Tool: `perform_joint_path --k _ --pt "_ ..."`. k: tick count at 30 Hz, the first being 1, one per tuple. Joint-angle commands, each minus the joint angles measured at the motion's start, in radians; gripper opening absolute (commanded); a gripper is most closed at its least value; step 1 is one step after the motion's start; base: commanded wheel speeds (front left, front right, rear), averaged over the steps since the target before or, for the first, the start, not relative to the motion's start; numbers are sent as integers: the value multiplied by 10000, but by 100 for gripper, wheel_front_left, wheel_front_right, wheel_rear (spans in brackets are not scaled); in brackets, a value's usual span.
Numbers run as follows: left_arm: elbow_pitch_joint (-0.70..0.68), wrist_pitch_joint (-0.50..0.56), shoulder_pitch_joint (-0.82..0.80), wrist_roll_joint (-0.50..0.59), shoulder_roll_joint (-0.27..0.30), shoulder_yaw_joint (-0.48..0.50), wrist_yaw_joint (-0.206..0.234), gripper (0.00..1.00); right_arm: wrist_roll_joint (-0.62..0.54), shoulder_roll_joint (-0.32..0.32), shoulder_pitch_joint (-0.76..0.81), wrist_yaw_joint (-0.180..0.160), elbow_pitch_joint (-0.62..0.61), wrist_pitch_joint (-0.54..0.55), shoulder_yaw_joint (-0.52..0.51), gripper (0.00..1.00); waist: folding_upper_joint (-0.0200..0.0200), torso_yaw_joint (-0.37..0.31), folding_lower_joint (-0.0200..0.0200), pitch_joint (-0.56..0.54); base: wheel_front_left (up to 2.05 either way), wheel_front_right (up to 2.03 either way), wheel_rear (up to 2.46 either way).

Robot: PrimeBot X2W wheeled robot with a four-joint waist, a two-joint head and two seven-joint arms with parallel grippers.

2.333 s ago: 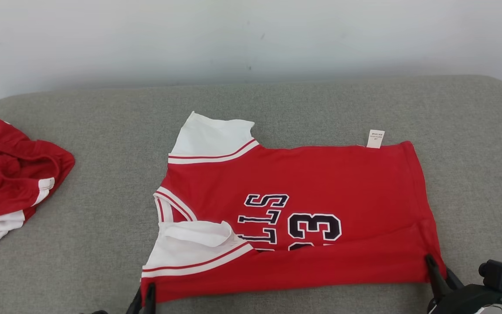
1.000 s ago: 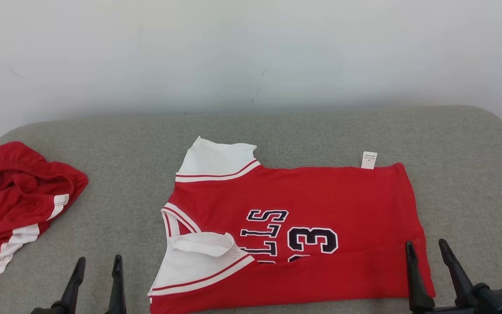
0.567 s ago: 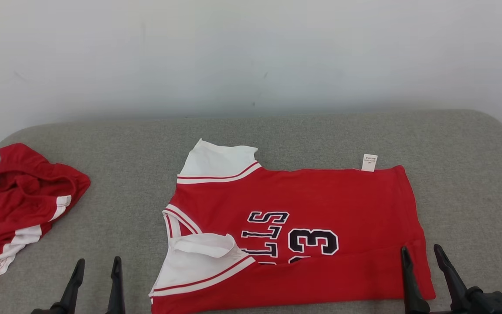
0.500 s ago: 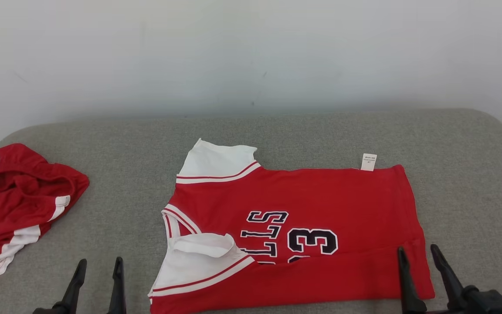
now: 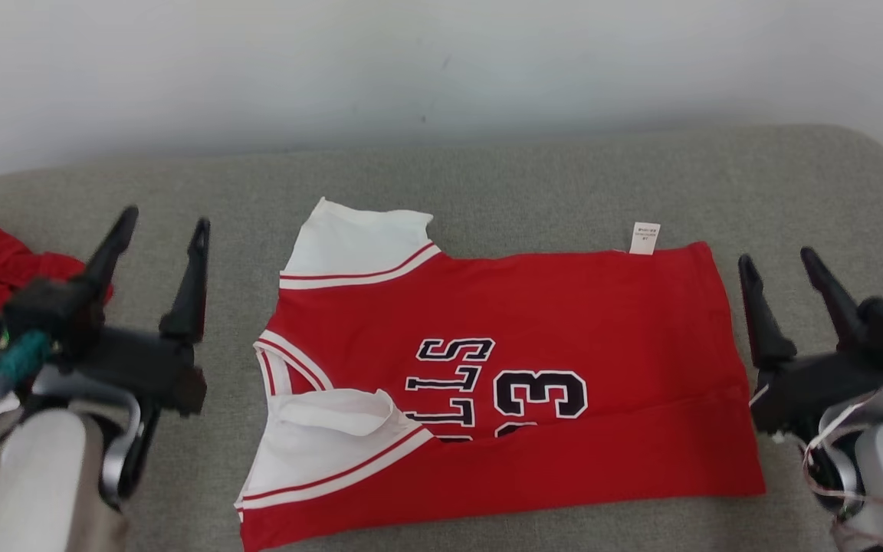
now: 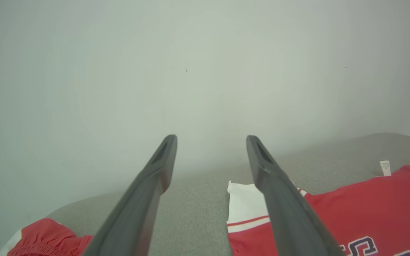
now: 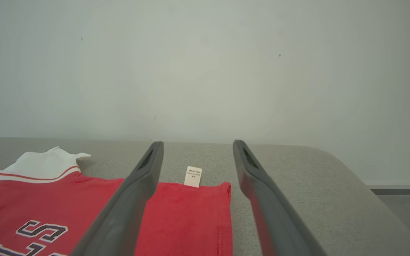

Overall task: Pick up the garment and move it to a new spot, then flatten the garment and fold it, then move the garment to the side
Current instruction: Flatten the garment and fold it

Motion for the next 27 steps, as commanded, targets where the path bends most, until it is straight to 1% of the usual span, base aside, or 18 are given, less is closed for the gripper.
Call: perform_joint_path --k 1,6,8,11,14,18,20,23,27 --pt "66 130 -353 -117 88 -48 -9 100 111 -96 -254 -20 68 94 3 100 0 -270 -1 801 0 0 0" --pt "904 1026 -2633 -827 552 -558 -58 100 490 -362 -2165 -20 1174 1240 50 100 0 -559 -1 1947 0 0 0" --pt "1399 1335 -3466 -1175 772 -1028 -65 100 623 -467 -2890 -20 1688 1632 145 100 0 -673 -1 2358 0 0 0" --pt "2241 1872 -4565 -1702 1076 -1716 -68 100 857 -463 -3894 -20 2470 2109 301 100 0 -844 -1 2919 0 0 0" --pt "3049 2191 -5536 -2242 1282 -2324 -61 100 951 -403 -4779 -20 3255 2501 634 100 0 -1043 -1 3334 0 0 0" --pt "4199 2595 -6476 -2654 1523 -3124 -62 100 1159 -212 -5725 -21 4266 2812 1064 100 0 -1280 -1 3731 0 0 0" --pt "4723 2781 -6873 -2858 1539 -3535 -62 100 1254 -110 -6109 -21 4712 2886 1310 100 0 -1365 -1 3876 0 0 0" --pt "5238 2981 -7358 -3140 1579 -4246 -63 100 1431 64 -6579 -21 5269 2911 1602 100 0 -1480 -1 4048 0 0 0" --pt "5804 2948 -7802 -3510 1646 -4874 -63 100 1616 261 -7045 -21 5811 2774 1973 100 0 -1612 -1 4233 0 0 0"
